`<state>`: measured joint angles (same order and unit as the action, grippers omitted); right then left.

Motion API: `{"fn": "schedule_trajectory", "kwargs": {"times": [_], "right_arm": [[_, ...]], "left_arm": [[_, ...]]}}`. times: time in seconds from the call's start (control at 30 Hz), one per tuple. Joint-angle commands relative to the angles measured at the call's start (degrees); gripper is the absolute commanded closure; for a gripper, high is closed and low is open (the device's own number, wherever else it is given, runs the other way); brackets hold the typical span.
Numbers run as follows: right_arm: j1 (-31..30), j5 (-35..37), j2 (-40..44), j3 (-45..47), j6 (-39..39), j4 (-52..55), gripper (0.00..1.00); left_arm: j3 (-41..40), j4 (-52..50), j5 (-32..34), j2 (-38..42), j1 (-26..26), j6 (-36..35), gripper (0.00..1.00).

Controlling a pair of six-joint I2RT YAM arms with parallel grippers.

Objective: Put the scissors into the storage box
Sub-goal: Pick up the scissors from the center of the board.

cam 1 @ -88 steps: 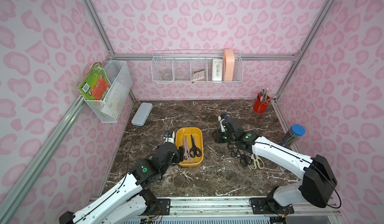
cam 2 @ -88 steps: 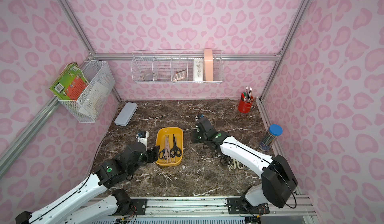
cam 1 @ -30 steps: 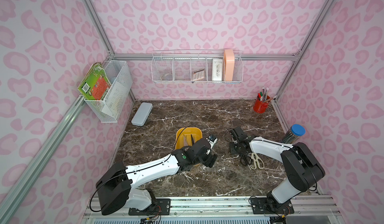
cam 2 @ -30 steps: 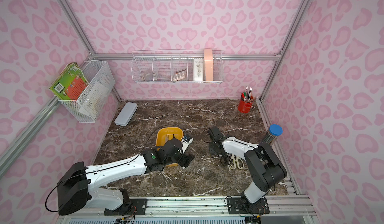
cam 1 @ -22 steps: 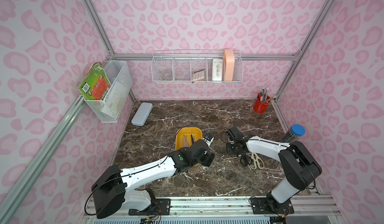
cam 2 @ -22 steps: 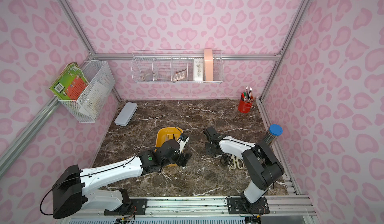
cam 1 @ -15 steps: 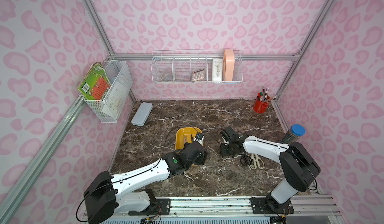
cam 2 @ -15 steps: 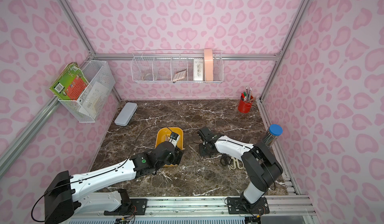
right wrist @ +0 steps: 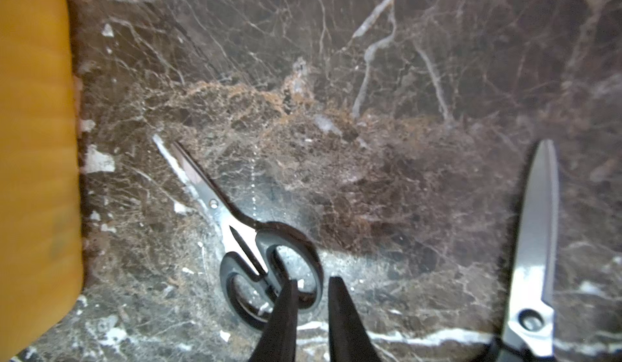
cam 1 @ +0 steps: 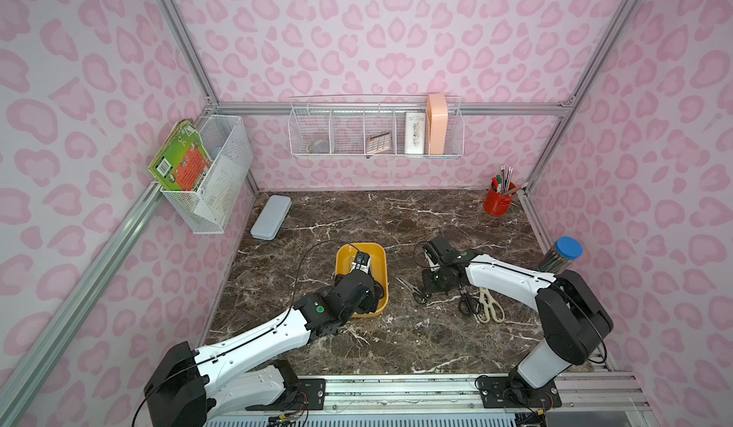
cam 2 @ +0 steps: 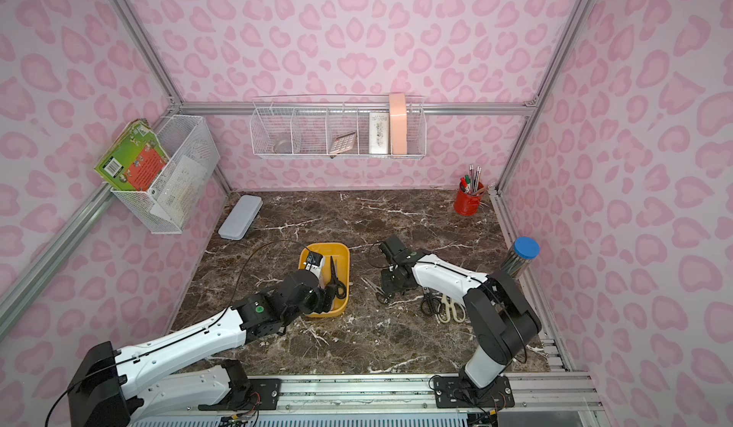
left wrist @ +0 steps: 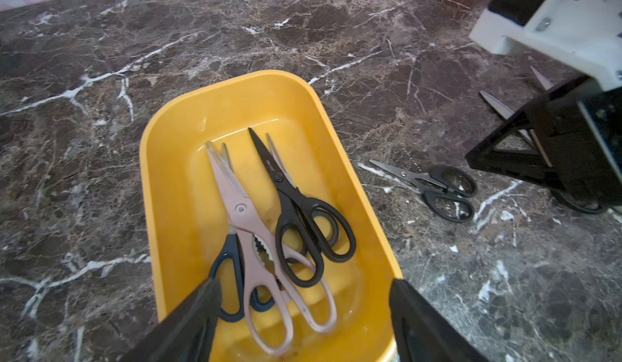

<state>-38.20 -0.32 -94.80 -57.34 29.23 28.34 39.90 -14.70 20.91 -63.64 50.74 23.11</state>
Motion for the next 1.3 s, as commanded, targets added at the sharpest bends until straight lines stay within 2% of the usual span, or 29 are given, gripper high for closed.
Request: {"fn": "schedule_trajectory", "kwargs": {"times": [0.0,0.1,0.3,0.5,0.6,0.77,1.03,1.27], "right_arm": [[0.2,0.0,-1.4,-0.4,-4.7,0.6,0.77],[0.5,-0.8,-2.6,-0.3,-6.6,-0.4,0.73],[0.4,0.2,-4.8,0.2,-6.7,-0.6,0.73],[0.2,-1.3,-6.8,2.2,-7.4,-2.6,0.79],[0.1,-1.8,-7.2,2.8,-7.5,-3.1,0.91],[0.1,-1.7,-7.6,2.9,-7.7,-2.8,1.0],[0.1,-1.8,-5.5,1.7,-7.6,-0.3,1.0],[0.2,-3.1,0.4,-2.0,-6.2,2.5,1.0]], "left_arm": [[0.4,0.3,-2.6,-0.3,-0.1,-1.9,0.17],[0.0,1.0,-2.8,-0.3,0.0,-1.7,0.17],[0.0,1.3,-3.5,-1.1,0.0,-1.1,0.17],[0.8,0.6,-3.3,-1.8,-0.2,-1.3,0.17],[0.7,1.0,-3.3,-1.6,0.0,-1.3,0.17],[0.7,1.2,-3.9,-1.8,-0.1,-1.4,0.17],[1.8,1.7,-4.5,-2.4,-0.1,-2.1,0.17],[2.2,0.0,-0.9,0.2,-0.8,0.2,0.16]]}}
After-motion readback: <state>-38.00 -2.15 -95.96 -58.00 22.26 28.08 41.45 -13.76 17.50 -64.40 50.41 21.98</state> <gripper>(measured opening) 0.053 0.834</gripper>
